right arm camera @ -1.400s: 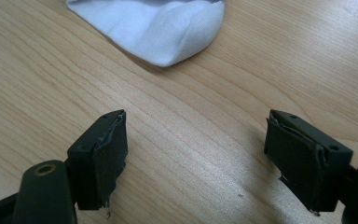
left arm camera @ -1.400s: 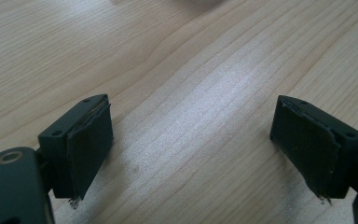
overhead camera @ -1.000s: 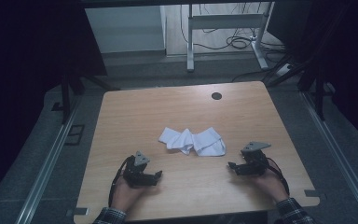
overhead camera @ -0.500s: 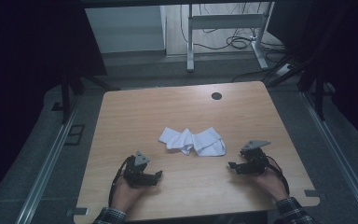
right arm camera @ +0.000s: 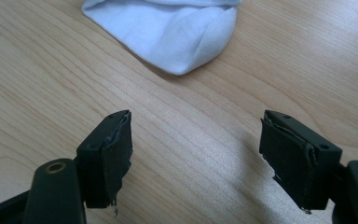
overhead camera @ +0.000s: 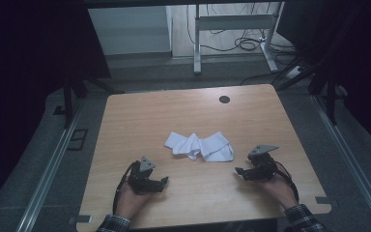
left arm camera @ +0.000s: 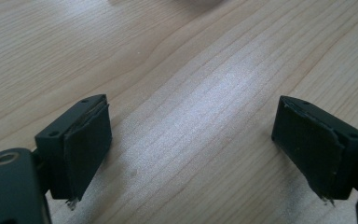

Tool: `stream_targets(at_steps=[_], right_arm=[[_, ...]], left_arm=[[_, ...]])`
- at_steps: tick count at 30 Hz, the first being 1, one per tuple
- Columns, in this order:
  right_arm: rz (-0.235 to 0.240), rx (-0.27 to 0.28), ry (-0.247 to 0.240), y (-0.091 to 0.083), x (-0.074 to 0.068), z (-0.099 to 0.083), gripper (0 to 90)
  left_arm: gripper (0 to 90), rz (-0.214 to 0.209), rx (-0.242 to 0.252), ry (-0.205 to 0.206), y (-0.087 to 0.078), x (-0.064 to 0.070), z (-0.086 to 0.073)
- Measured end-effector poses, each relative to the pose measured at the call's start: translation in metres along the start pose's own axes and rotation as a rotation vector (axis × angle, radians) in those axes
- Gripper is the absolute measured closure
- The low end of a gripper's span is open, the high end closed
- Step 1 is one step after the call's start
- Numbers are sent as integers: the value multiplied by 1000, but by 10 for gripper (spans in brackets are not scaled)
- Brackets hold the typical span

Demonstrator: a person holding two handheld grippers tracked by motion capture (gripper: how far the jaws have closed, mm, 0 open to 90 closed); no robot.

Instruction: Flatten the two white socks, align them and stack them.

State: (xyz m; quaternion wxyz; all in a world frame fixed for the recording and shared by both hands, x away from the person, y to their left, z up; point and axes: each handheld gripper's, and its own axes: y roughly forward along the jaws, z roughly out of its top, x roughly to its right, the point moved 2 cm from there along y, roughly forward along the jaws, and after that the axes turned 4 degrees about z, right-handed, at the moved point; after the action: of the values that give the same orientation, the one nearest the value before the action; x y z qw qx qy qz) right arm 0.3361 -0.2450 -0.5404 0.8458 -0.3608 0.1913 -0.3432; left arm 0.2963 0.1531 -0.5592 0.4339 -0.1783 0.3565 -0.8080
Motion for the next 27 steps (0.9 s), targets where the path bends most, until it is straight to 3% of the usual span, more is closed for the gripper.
stream_targets(at_steps=[15, 21, 27], right_arm=[[10, 21, -12, -5, -4, 13, 288], [37, 42, 42, -7, -3, 20, 295], [42, 35, 43, -3, -2, 25, 298]], left_arm=[[119, 1, 0, -3, 0, 0, 0], [119, 0, 0, -3, 0, 0, 0], [119, 0, 0, -3, 0, 0, 0]])
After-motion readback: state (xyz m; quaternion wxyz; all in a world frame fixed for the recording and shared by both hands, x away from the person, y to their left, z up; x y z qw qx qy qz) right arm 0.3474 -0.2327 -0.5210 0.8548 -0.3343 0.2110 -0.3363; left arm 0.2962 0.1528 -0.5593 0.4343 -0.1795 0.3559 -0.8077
